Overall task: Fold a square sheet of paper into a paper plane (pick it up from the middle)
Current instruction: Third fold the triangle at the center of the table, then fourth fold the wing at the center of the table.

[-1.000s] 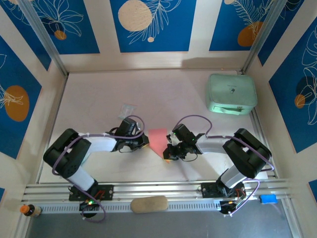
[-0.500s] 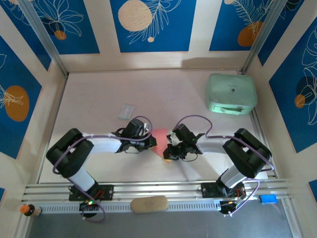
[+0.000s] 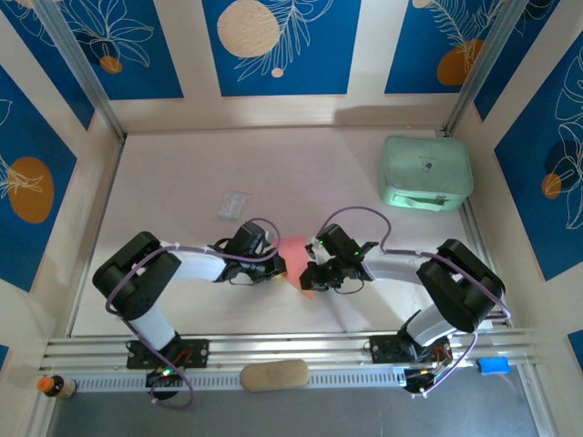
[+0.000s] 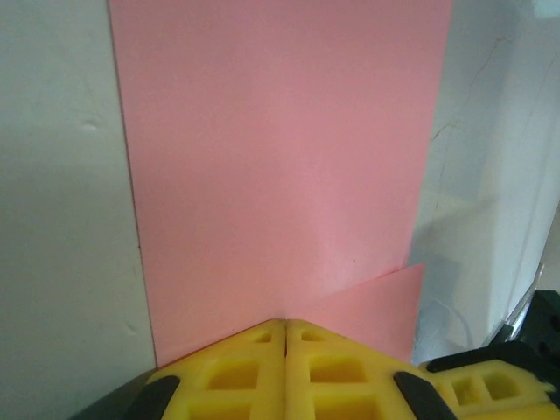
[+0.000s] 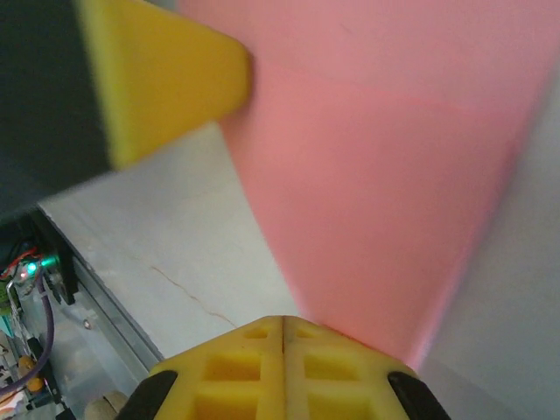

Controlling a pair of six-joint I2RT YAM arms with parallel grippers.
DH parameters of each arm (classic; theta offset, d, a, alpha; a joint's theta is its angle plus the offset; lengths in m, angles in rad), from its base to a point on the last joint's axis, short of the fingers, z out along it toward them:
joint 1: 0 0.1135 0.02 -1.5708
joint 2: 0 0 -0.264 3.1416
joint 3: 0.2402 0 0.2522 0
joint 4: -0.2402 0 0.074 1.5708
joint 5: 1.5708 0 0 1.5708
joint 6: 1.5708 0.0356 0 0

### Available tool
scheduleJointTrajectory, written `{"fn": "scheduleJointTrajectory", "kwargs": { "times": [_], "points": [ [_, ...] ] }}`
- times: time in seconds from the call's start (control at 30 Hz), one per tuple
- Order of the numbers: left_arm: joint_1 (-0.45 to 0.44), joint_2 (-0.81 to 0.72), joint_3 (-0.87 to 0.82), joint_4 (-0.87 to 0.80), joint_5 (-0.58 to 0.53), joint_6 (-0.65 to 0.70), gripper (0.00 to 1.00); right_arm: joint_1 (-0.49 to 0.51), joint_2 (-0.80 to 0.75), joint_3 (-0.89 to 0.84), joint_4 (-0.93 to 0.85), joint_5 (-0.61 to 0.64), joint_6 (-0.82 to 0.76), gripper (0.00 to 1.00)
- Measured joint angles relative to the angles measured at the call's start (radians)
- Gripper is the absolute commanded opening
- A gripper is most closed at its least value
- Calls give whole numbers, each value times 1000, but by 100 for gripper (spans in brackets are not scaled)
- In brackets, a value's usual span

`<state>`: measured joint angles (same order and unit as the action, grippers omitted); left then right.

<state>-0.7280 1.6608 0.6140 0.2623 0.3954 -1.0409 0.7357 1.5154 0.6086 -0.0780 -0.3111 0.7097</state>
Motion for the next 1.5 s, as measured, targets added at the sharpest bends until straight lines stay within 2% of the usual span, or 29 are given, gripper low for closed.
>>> {"fn": "scheduleJointTrajectory", "kwargs": {
  "times": [0.23, 0.4, 0.97, 1.2, 1.37, 1.5],
  "points": [
    [0, 0, 0, 0, 0, 0, 0, 30, 142, 112, 5, 19, -33, 2],
    [0, 1, 0, 0, 0, 1, 0, 23, 143, 93, 19, 14, -43, 3],
    [1, 6, 0, 8, 4, 3, 0, -21, -111, -185, 79, -11, 13, 5],
    [1, 6, -2, 15, 4, -3, 0, -41, -243, -242, 24, 21, 40, 5],
    [-1, 5, -24, 61, -8, -45, 0, -80, -328, -222, -35, 53, 42, 12],
    [-28, -11, -43, 90, -65, -95, 0, -107, -301, -135, -73, 83, 16, 24]
  ]
}}
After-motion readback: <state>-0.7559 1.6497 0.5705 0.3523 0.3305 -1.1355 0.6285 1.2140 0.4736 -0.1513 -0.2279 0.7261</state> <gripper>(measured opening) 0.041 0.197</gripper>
